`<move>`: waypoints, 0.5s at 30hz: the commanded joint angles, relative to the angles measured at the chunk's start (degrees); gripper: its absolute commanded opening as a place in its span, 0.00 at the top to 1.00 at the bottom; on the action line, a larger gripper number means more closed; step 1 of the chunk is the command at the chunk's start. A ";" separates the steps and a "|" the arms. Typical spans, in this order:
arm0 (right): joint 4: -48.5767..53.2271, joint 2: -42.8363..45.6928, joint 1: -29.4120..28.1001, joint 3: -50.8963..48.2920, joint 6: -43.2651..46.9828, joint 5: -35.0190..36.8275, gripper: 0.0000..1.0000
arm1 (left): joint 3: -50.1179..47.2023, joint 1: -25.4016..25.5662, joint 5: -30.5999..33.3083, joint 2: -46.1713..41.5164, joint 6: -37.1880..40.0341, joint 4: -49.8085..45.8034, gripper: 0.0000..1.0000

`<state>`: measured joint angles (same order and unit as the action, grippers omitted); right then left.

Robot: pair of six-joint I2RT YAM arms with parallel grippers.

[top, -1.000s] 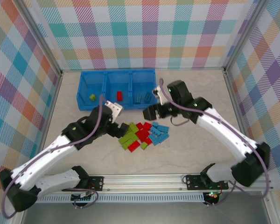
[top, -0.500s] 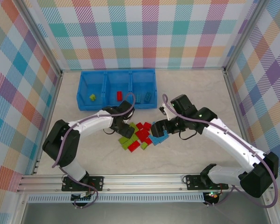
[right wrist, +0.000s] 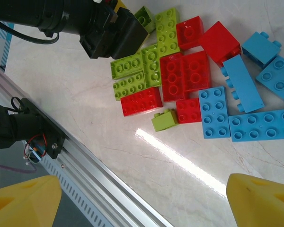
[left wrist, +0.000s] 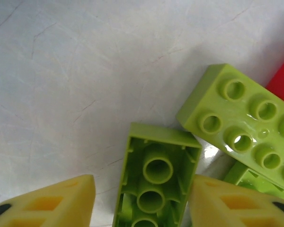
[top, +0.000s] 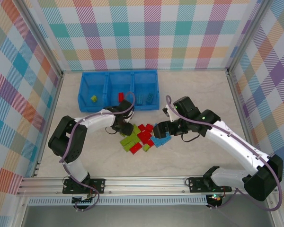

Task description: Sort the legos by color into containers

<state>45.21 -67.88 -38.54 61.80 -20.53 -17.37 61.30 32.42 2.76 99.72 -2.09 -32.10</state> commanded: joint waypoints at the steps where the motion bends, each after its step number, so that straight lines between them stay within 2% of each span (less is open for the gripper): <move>1: -0.96 0.59 0.22 0.05 -1.47 -0.51 0.09 | -0.95 -0.65 0.11 1.06 -1.56 1.54 0.52; 4: -1.64 0.84 0.22 0.08 -2.67 -0.50 0.09 | -2.03 -0.70 -0.54 0.97 -2.30 2.62 0.60; 9: -3.21 2.74 0.22 -0.44 -4.75 1.60 0.09 | -3.46 -0.70 -0.70 -3.93 -3.87 3.06 0.62; 15: -5.84 5.85 0.25 -1.98 -6.34 3.66 0.08 | -2.62 -2.15 7.41 -18.14 -4.64 2.47 0.65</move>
<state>41.67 -63.72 -38.54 60.73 -25.10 -15.29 57.89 32.08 4.97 89.10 -5.41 -29.82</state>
